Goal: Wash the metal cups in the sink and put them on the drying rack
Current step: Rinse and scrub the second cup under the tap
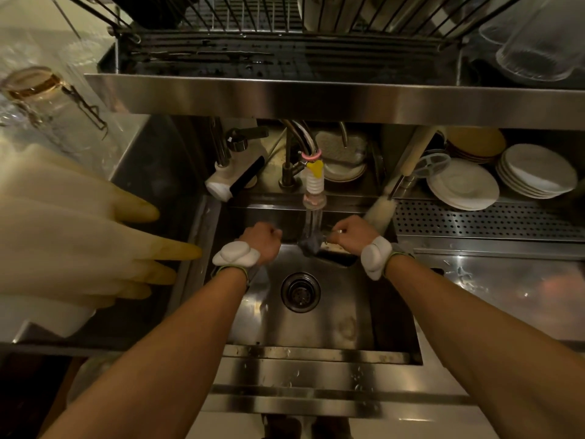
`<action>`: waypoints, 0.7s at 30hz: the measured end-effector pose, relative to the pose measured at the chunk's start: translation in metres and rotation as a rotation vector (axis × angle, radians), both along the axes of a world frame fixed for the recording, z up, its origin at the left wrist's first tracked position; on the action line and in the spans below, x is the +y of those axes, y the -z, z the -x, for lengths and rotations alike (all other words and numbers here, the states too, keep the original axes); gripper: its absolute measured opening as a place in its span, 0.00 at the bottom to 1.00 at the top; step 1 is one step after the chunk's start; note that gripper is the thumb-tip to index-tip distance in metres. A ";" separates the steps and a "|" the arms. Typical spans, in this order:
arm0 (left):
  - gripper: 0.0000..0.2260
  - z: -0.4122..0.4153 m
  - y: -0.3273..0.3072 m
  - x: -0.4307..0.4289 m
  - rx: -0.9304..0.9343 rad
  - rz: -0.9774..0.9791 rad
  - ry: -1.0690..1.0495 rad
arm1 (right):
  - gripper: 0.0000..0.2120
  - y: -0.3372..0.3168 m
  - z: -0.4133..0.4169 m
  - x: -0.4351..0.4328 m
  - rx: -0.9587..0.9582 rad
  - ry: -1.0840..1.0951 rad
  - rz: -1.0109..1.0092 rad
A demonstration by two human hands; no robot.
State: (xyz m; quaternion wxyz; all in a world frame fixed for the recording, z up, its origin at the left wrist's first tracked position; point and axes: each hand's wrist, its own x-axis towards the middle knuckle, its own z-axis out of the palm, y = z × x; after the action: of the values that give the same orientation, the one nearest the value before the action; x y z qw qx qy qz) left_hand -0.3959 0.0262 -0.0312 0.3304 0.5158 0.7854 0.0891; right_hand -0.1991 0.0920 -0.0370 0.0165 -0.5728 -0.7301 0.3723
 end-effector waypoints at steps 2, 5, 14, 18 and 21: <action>0.18 -0.003 -0.005 0.000 0.008 0.018 0.015 | 0.10 -0.006 0.000 -0.001 -0.045 -0.044 -0.065; 0.18 -0.005 -0.009 0.001 0.007 0.016 0.018 | 0.09 -0.016 0.005 -0.005 -0.157 -0.126 -0.180; 0.16 -0.007 -0.014 -0.002 -0.007 0.016 0.017 | 0.11 -0.033 0.007 0.001 -0.501 -0.250 -0.384; 0.16 -0.004 -0.016 -0.005 -0.012 0.031 0.039 | 0.08 -0.040 0.012 0.001 -0.552 -0.319 -0.452; 0.16 0.000 -0.016 -0.005 -0.014 0.041 0.042 | 0.06 -0.044 0.013 -0.002 -0.597 -0.360 -0.505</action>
State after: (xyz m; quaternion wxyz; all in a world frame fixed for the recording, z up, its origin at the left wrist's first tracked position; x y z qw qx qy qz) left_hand -0.3954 0.0211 -0.0154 0.3480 0.5249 0.7737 0.0697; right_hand -0.2122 0.0898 0.0075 -0.1211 -0.4966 -0.8595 -0.0034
